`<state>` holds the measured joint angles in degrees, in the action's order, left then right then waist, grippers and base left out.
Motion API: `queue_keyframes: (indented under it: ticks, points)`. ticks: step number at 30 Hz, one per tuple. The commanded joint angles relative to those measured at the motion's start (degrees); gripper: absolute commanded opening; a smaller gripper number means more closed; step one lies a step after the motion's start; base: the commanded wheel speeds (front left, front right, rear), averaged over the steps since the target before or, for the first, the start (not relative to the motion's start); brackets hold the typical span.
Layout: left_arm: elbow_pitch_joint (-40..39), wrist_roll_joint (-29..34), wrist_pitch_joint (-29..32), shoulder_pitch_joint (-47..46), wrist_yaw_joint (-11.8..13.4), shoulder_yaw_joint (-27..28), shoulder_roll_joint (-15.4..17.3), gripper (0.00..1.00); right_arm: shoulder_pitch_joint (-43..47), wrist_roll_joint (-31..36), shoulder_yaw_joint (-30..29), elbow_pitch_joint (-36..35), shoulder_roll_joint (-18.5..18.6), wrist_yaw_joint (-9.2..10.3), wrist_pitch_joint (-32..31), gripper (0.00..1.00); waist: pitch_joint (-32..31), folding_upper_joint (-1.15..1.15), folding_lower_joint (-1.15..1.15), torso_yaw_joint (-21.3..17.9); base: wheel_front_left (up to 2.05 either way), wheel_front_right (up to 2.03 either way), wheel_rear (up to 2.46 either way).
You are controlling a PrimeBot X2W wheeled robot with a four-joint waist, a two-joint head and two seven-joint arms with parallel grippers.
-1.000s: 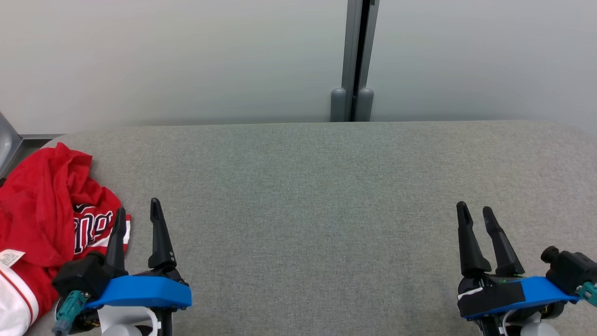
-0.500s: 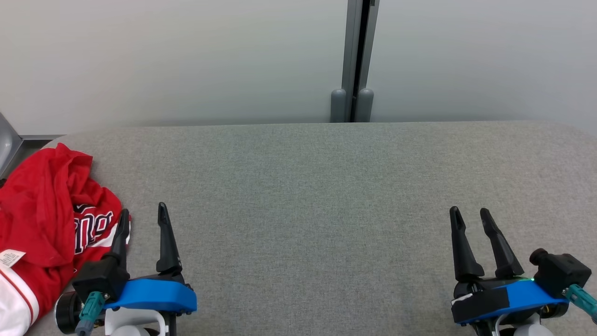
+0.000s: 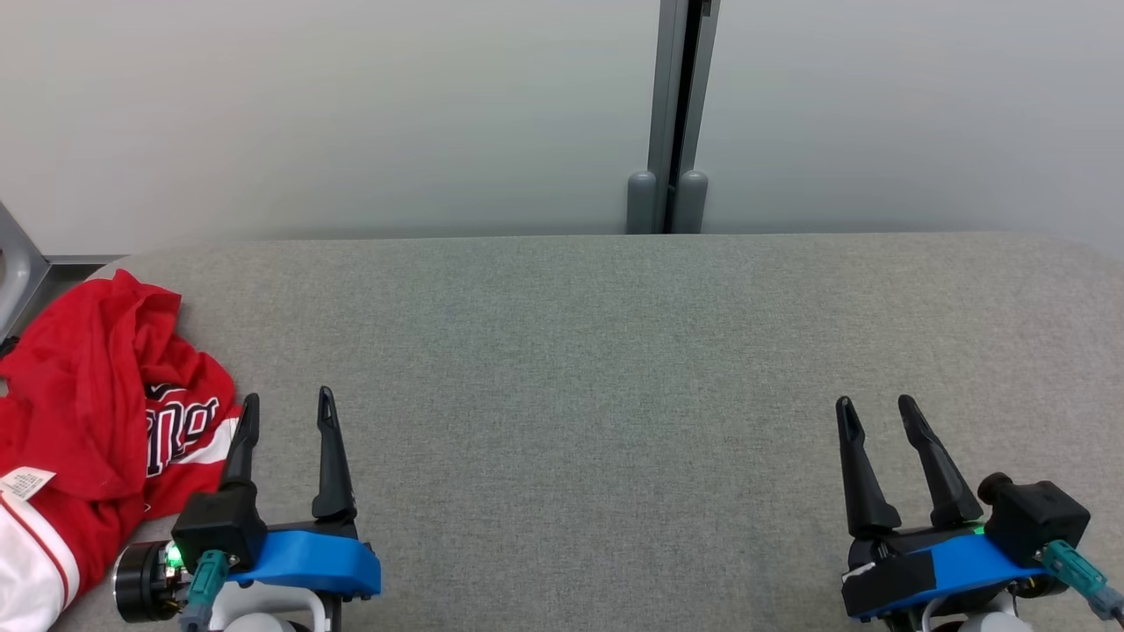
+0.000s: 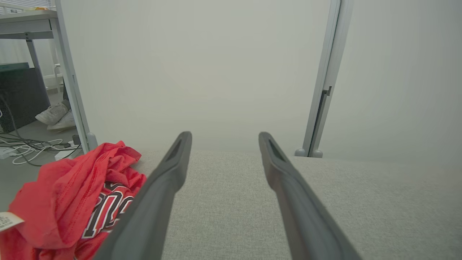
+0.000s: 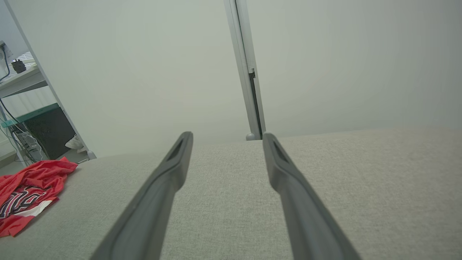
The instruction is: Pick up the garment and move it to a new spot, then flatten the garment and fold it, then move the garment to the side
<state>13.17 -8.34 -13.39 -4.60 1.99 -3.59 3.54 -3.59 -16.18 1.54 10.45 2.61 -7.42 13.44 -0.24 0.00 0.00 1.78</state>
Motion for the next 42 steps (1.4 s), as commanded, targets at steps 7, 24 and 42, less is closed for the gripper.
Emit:
queue_keyframes:
  ticks: [7,24,42]
  points:
    - [1.2,3.0,-1.2,-0.9,0.1,-0.3,0.3,1.0,0.1,4.0,0.2,0.7,0.4,-0.12,1.2,1.0,-0.2,0.0,0.0,0.2,0.0,0.0,0.0]
    - [4.3,3.2,-1.9,-1.2,-0.1,0.3,-0.1,1.0,-0.1,5.3,-0.6,2.6,0.4,-0.08,1.8,1.0,-0.4,0.0,0.0,0.1,0.0,0.0,0.0]
    - [4.6,3.4,-1.9,-1.6,0.0,0.2,0.4,1.0,0.7,4.5,-1.0,1.9,0.4,-0.08,1.8,1.0,-0.2,0.0,0.0,1.9,0.0,0.0,0.0]
